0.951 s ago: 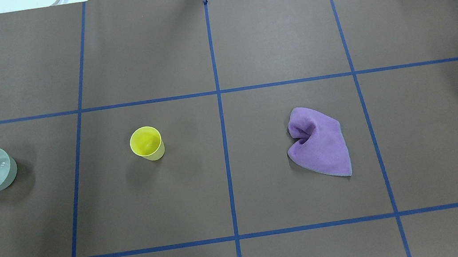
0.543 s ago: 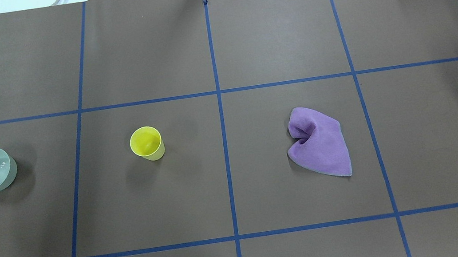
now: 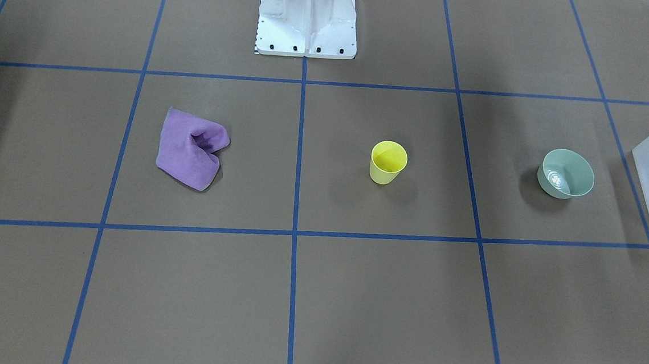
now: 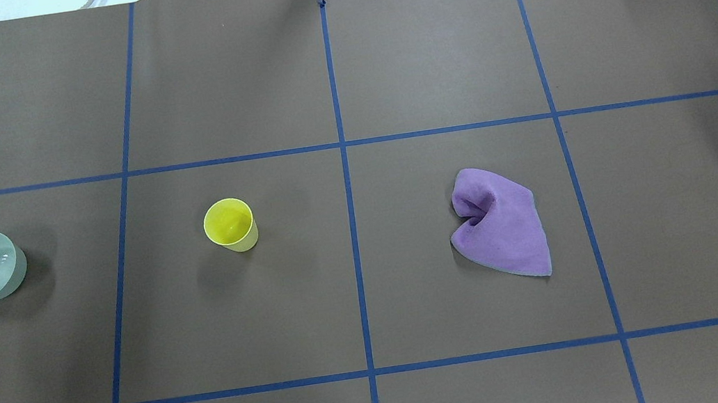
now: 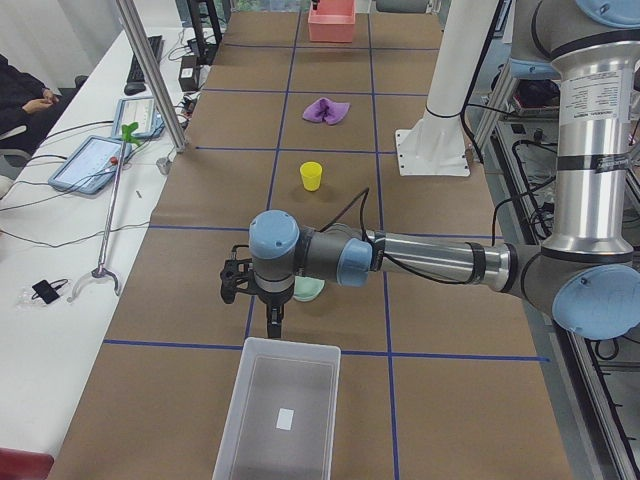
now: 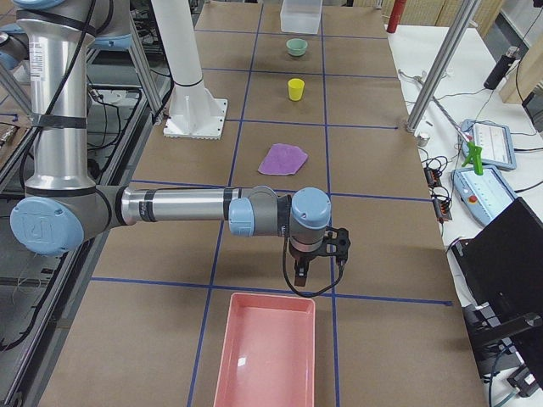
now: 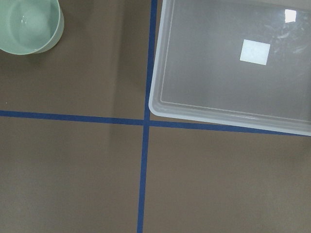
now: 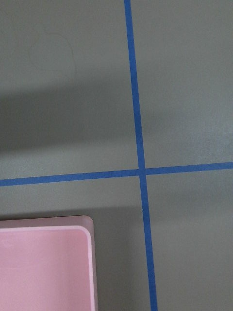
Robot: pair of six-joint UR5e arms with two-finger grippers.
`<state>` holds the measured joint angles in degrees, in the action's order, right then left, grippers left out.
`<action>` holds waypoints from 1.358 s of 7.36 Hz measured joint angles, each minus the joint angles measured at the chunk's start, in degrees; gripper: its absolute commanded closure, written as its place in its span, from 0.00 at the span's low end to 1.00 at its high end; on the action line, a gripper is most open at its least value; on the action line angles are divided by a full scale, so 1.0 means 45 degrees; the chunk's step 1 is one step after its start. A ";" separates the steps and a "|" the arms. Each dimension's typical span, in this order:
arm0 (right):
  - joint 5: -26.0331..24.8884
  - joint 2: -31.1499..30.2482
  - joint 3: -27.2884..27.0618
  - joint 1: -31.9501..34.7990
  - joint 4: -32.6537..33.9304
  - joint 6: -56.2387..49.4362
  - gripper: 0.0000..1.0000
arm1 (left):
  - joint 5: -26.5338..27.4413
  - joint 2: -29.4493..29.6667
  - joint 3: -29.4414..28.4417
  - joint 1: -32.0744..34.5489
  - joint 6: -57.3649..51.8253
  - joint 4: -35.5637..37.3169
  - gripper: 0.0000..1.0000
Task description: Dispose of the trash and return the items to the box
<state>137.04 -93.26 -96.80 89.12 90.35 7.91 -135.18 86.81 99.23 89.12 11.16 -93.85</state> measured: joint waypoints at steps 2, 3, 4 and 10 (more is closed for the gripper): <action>0.0013 0.0002 -0.0043 0.0000 0.0000 0.0000 0.00 | 0.0012 0.0020 -0.0076 0.0000 -0.0008 0.0001 0.02; 0.0019 0.0002 -0.0057 0.0000 0.0000 0.0000 0.00 | 0.0017 0.0029 -0.0089 0.0000 -0.0005 -0.0002 0.01; 0.0028 0.0002 -0.0060 0.0000 0.0000 0.0000 0.00 | -0.0005 0.0048 -0.0069 0.0000 0.0002 0.0000 0.01; 0.0176 0.0002 -0.0069 0.0000 0.0000 0.0000 0.00 | 0.0021 0.0386 -0.0215 -0.0105 0.0019 -0.0094 0.01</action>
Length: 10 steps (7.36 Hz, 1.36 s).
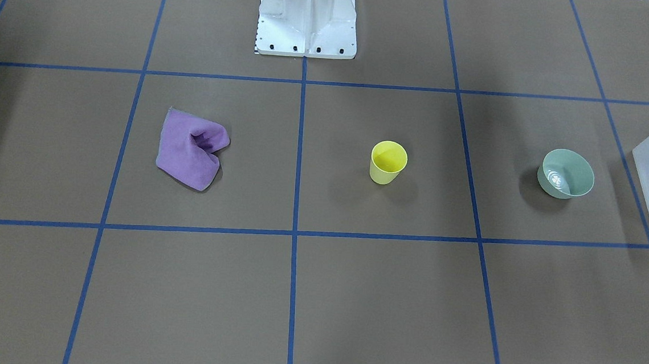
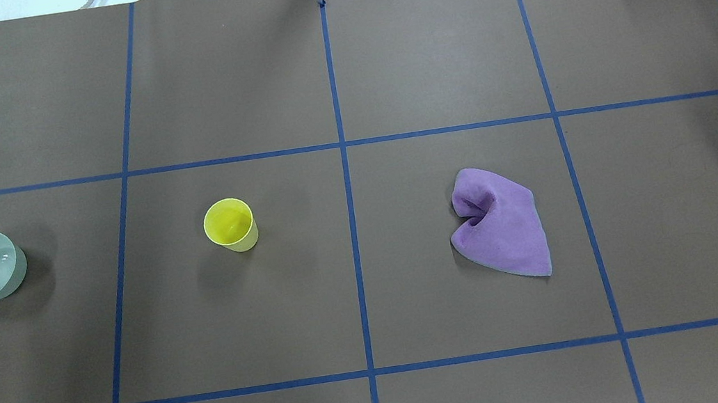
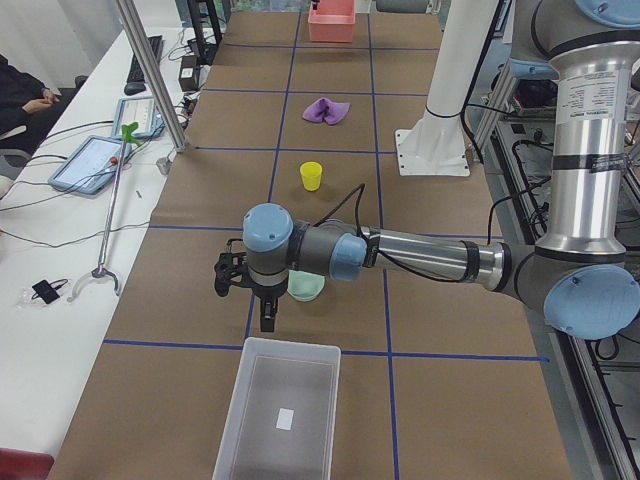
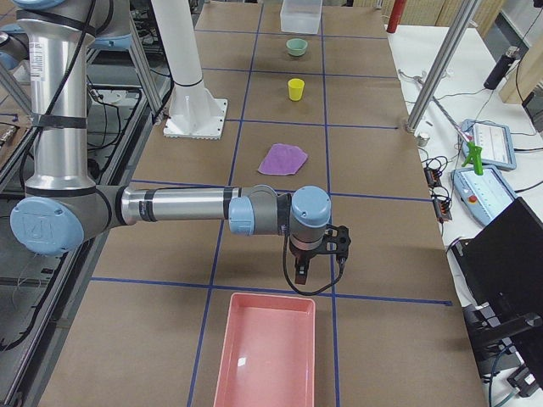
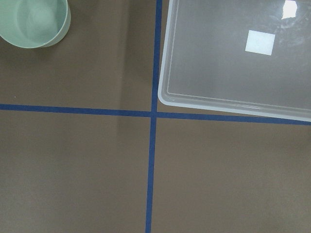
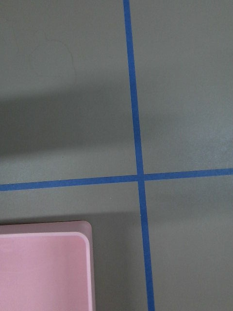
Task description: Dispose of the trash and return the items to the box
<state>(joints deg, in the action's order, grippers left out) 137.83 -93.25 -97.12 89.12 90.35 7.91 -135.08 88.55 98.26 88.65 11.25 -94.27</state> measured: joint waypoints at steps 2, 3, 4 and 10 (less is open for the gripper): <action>0.0046 0.0000 0.0009 0.0000 0.0012 0.0000 0.00 | -0.0101 -0.0009 -0.0141 -0.0002 0.0022 -0.0318 0.01; 0.0056 0.0000 0.0016 0.0000 0.0013 0.0000 0.00 | -0.0125 -0.0006 -0.0135 -0.0006 0.0068 -0.0607 0.01; 0.0084 -0.0003 0.0015 0.0000 0.0007 0.0000 0.00 | -0.0139 0.0041 -0.0021 -0.0074 0.0426 -0.0818 0.01; 0.0187 0.0014 0.0109 -0.0026 0.0017 0.0017 0.00 | -0.0050 0.3018 0.2061 -0.5614 1.1155 -0.1746 0.01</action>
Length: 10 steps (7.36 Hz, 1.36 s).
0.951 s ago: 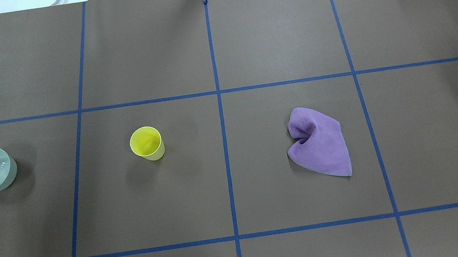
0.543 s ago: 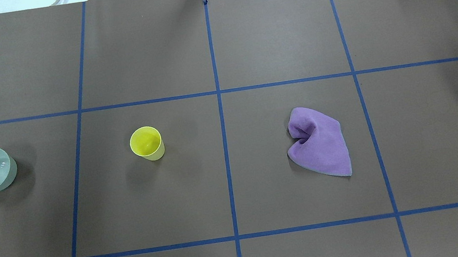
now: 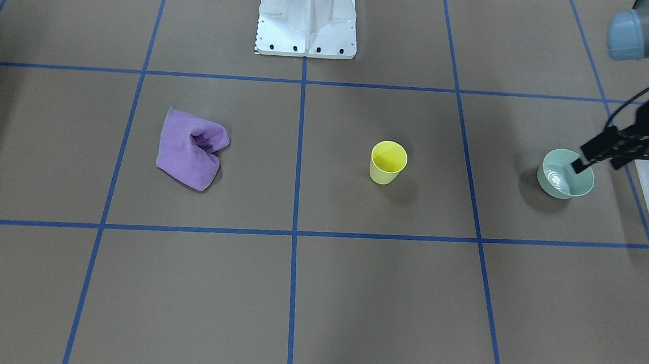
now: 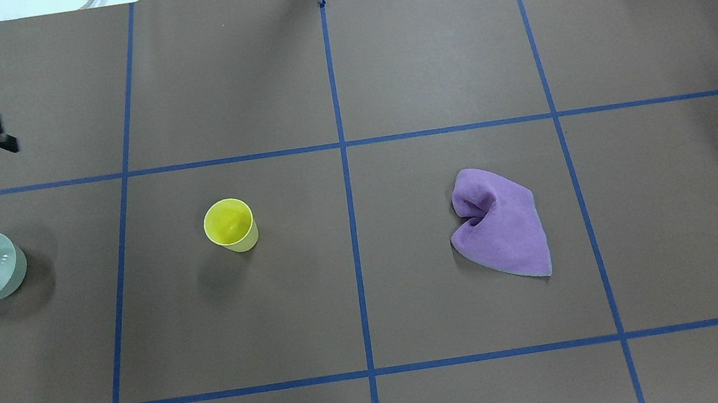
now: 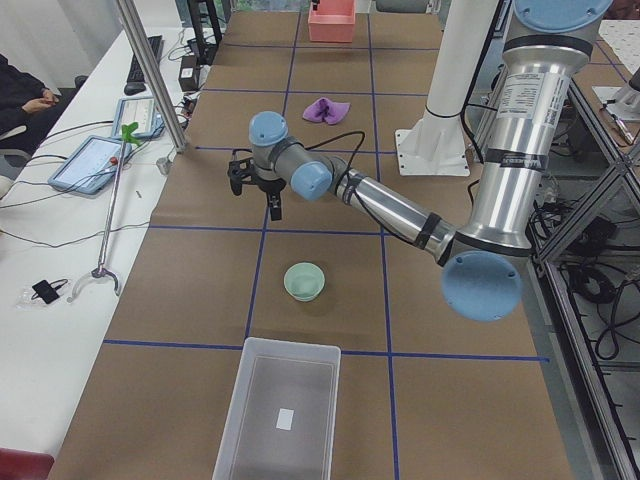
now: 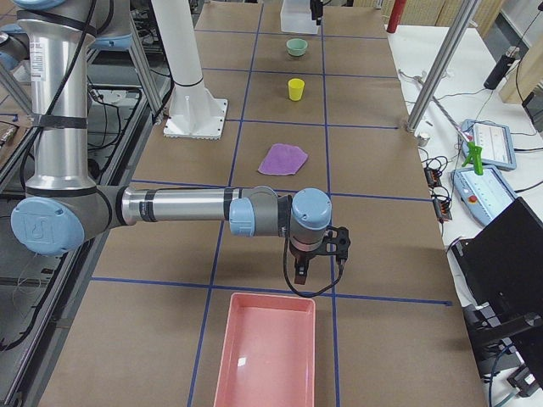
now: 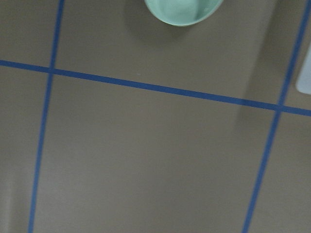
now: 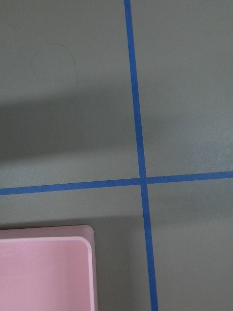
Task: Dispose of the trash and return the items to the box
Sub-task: 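Reach the left gripper to the yellow cup and grasp its rim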
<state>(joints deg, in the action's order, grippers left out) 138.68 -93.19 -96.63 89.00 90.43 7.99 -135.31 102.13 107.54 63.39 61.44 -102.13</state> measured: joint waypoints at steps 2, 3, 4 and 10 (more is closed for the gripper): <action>0.0048 0.0005 0.0006 -0.0009 0.0000 0.0003 0.00 | 0.1014 0.1011 0.0065 -0.2088 0.2642 -0.0799 0.02; 0.0063 0.0006 -0.0002 -0.0012 -0.0010 0.0003 0.00 | 0.2054 0.1171 0.0047 -0.3220 0.3064 -0.0940 0.02; 0.0084 0.0006 -0.0025 -0.0011 -0.0014 0.0003 0.00 | 0.2775 0.1247 0.0004 -0.4095 0.3421 -0.1007 0.02; 0.0312 -0.0013 -0.0114 -0.0012 -0.0029 -0.0016 0.00 | 0.4235 0.2088 -0.1162 -0.5927 0.4169 -0.1142 0.46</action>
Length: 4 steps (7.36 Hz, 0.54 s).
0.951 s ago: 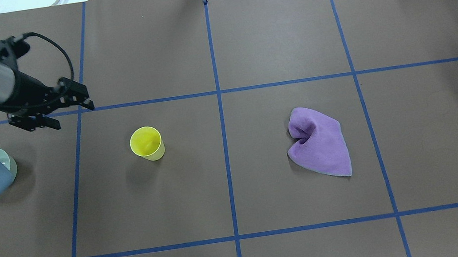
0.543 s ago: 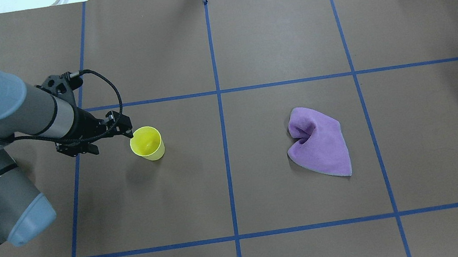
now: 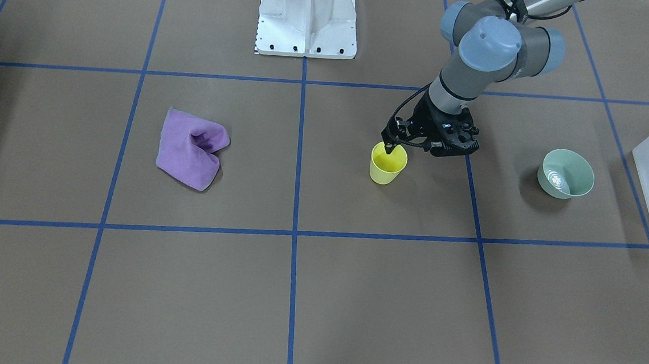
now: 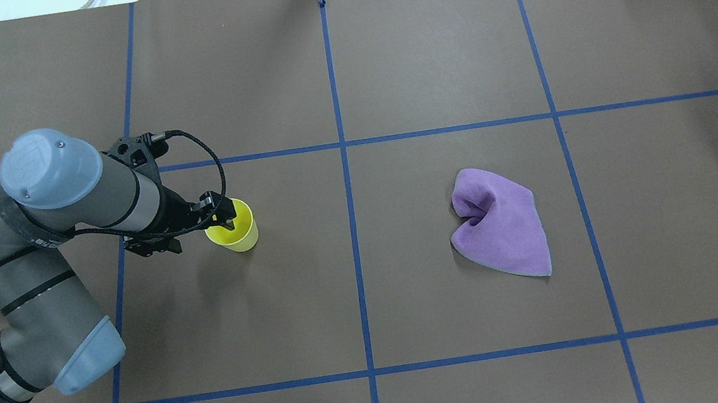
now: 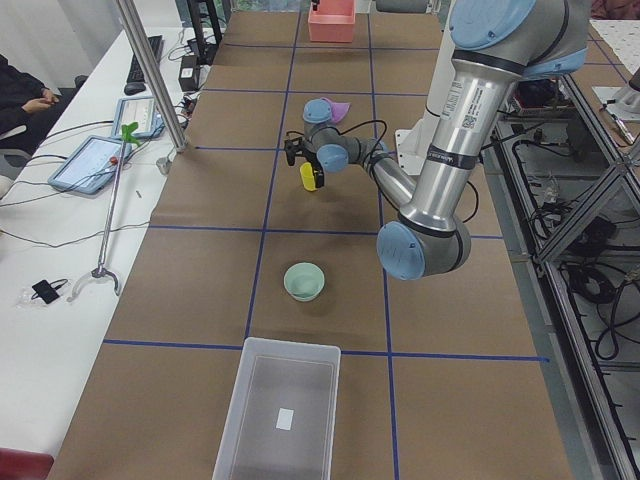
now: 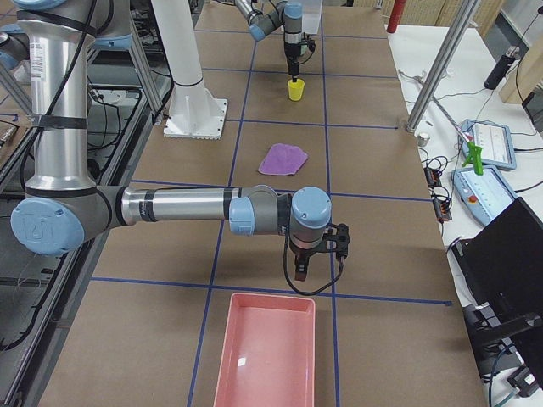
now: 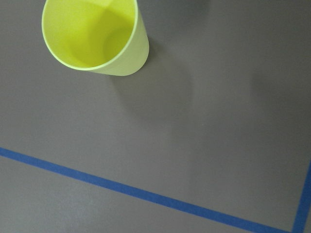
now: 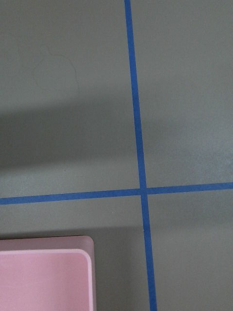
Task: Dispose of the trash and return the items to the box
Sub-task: 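Reach the left gripper to the yellow cup and grasp its rim, then carry the yellow cup into the clear bin while the right arm reaches in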
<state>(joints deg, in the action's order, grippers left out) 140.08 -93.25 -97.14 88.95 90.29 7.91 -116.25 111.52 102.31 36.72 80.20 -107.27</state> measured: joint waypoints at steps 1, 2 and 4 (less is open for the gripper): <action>0.0002 -0.0001 -0.0002 -0.0001 -0.0001 -0.0001 0.00 | 0.0008 0.0008 -0.0140 -0.0015 0.0006 -0.0090 0.80; 0.0003 0.0000 -0.0006 0.0000 0.0006 -0.0001 0.00 | 0.0011 0.0010 -0.0271 -0.0035 0.0008 -0.0198 1.00; 0.0004 -0.0006 0.0008 0.0000 0.0012 -0.0001 0.00 | 0.0000 0.0042 -0.0408 -0.0098 0.0024 -0.0296 1.00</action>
<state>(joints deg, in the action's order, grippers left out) 140.10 -93.28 -97.10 88.95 90.35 7.91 -116.25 111.71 100.47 36.27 80.31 -108.60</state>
